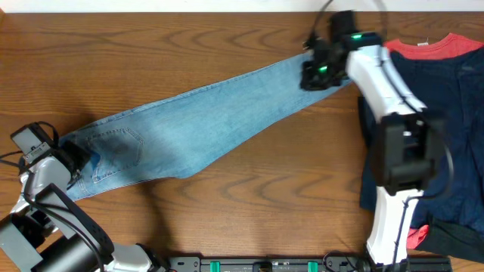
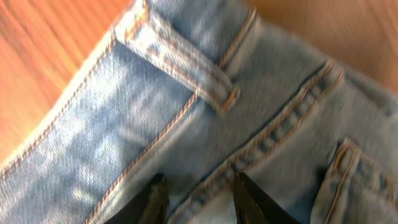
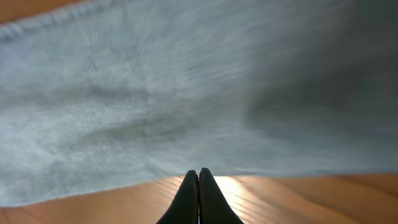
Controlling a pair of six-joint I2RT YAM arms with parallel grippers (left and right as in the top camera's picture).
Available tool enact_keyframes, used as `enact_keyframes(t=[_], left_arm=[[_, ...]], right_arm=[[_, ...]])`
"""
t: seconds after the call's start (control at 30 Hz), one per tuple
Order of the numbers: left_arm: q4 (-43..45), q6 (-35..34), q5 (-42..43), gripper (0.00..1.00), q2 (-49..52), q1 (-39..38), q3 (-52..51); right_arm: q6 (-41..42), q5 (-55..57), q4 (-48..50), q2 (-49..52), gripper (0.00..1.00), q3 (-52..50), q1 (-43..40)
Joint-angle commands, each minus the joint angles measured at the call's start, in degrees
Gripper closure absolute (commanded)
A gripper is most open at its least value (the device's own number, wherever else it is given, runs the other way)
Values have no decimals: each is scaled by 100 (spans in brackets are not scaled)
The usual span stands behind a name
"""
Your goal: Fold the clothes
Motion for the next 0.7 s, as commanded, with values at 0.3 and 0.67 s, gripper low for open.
enact_keyframes(t=[0.3, 0.67], left_arm=[[389, -11, -612, 64, 892, 302, -22], [396, -11, 586, 64, 863, 800, 450]], right_arm=[[1298, 1679, -275, 1019, 96, -35, -87], [546, 1344, -2, 273, 73, 463, -970]])
